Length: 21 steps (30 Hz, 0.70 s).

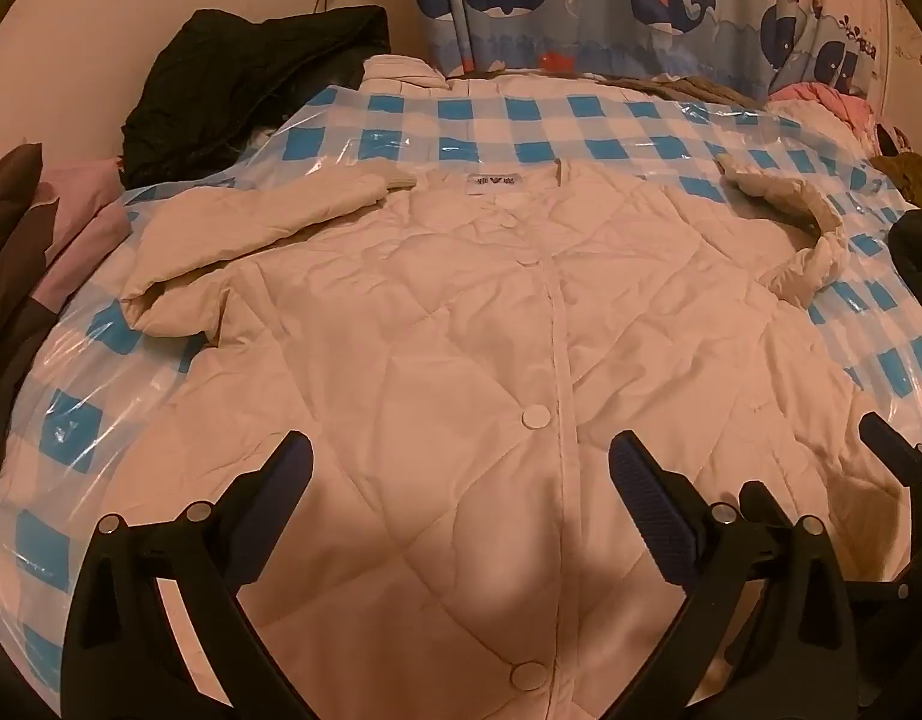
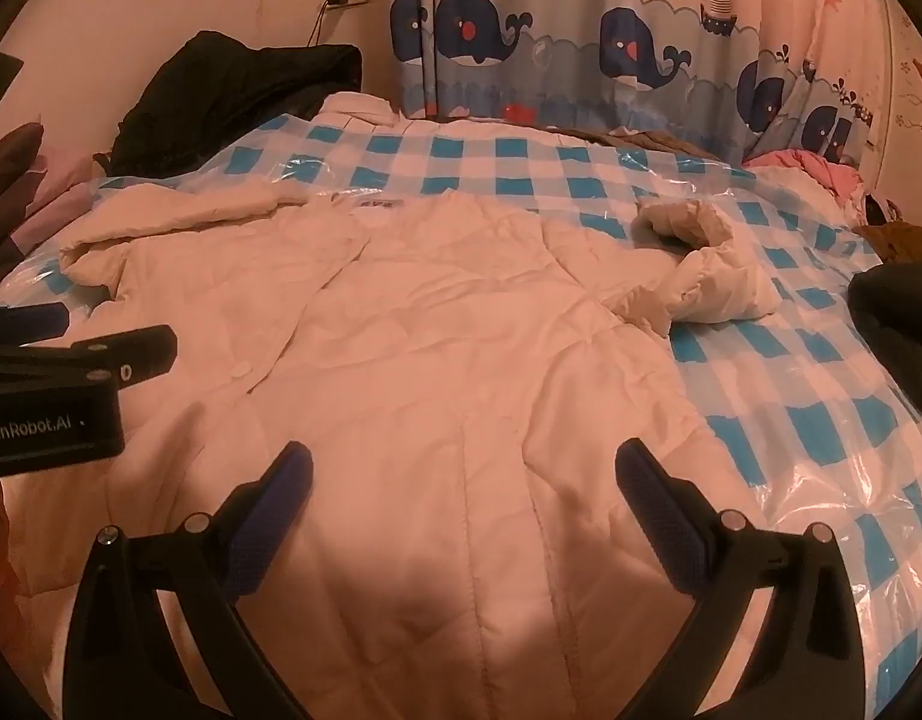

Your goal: Fold large clothes

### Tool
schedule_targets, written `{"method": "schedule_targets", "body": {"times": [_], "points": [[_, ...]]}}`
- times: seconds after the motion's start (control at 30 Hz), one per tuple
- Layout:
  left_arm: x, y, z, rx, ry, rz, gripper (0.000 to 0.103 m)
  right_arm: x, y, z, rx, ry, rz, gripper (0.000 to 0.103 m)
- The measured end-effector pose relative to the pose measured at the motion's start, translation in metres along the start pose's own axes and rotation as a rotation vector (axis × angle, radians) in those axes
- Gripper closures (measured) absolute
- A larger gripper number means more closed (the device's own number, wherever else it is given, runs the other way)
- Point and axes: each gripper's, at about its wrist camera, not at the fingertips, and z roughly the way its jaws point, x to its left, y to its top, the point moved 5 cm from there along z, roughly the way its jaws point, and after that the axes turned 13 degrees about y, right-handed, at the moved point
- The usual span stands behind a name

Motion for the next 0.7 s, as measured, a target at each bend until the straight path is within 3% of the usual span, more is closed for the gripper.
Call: {"method": "schedule_targets", "body": {"times": [0.7], "points": [[0.0001, -0.0006, -0.0009, -0.002, 0.002, 0.004, 0.008, -0.0007, 0.0049, -0.0009, -0.010, 0.000, 0.004, 0.006]]}}
